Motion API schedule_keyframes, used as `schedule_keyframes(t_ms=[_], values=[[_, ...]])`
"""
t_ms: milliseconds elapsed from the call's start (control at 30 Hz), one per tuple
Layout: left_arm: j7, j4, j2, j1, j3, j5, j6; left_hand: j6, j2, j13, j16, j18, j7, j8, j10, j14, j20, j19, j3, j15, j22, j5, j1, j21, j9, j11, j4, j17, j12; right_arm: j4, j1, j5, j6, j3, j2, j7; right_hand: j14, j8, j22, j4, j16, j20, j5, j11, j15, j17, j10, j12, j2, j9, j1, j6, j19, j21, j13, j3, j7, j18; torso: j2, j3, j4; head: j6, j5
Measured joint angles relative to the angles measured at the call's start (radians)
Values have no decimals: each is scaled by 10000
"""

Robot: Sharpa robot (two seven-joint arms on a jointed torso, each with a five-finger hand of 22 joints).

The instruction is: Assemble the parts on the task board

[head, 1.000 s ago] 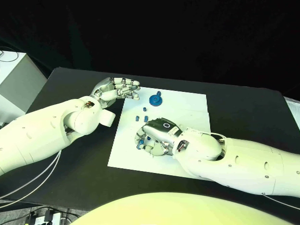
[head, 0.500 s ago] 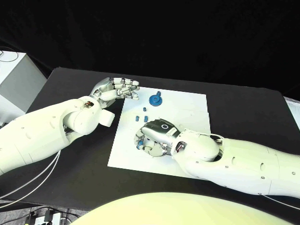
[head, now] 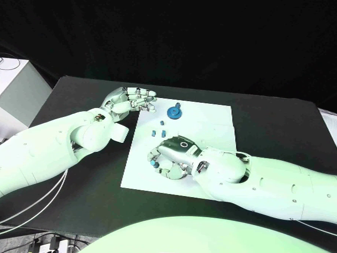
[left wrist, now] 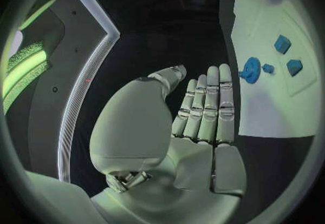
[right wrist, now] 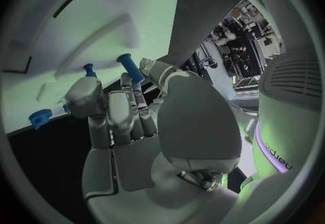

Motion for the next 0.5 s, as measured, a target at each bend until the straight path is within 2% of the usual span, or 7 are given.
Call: schedule_keyframes(t_ms=[67, 100, 133, 233, 500], values=[[-1, 0, 0, 0, 0, -2, 1, -77, 0, 0, 0, 0, -4, 0, 0, -36, 0, 0, 0, 36, -12, 0, 0, -39, -9, 0, 0, 39, 39, 2, 0, 30, -11, 0, -17, 60, -145, -126, -336, 0, -143, 51, 0, 22, 36, -273, -285, 79, 4, -51, 3, -126, -124, -413, 0, -402, 18, 0, -1, 0, 2, 0, -5], [-1, -1, -1, 0, 0, -3, 1, -92, 0, 0, 0, 0, -18, 0, 0, -38, 0, 0, 0, 37, -18, 0, 0, -39, -15, 0, 0, 54, 39, 3, 0, 45, -20, 0, -32, 94, -282, -189, -643, 23, -274, 69, 0, 63, 64, -525, -501, 161, 126, -80, 126, -142, -261, -792, 0, -780, 33, 165, -1, -1, 4, 0, -6], [-2, -1, -3, 0, 0, -4, 1, -92, 0, 0, 0, -1, -17, 0, 0, -38, 0, 0, 0, 37, -18, 0, 0, -39, -15, 0, 0, 54, 39, 3, 1, 57, -29, 0, -42, 113, -358, -234, -830, 57, -352, 80, 6, 85, 74, -672, -637, 239, 228, -99, 233, -147, -331, -1033, 0, -1071, 37, 217, -1, -1, 5, 0, -7], [-3, -2, -9, 0, 0, -7, 2, -92, 0, 0, 0, 1, -17, 0, 0, -37, 0, 0, 0, 38, -18, 0, 0, -39, -15, 0, 0, 54, 39, 3, 2, 95, -65, 0, -68, 166, -496, -337, -1232, 199, -480, 114, 68, 134, 105, -962, -986, 446, 432, -161, 571, -204, -429, -1542, 0, -1817, 60, 228, -1, -2, 6, 0, -12], [-10, -2, -16, 0, 0, -13, 7, -92, 0, 0, 0, 0, -17, 45, 0, -38, 0, 0, 0, 37, -17, 0, 0, -39, -15, 0, 0, 53, 39, 3, 3, 146, -213, 0, -104, 187, -584, -470, -1499, 600, -561, 114, 68, 158, 122, -1197, -1399, 774, 613, -259, 1050, -223, -429, -1906, 11, -2677, 45, 228, -1, -4, 6, 0, -39]])
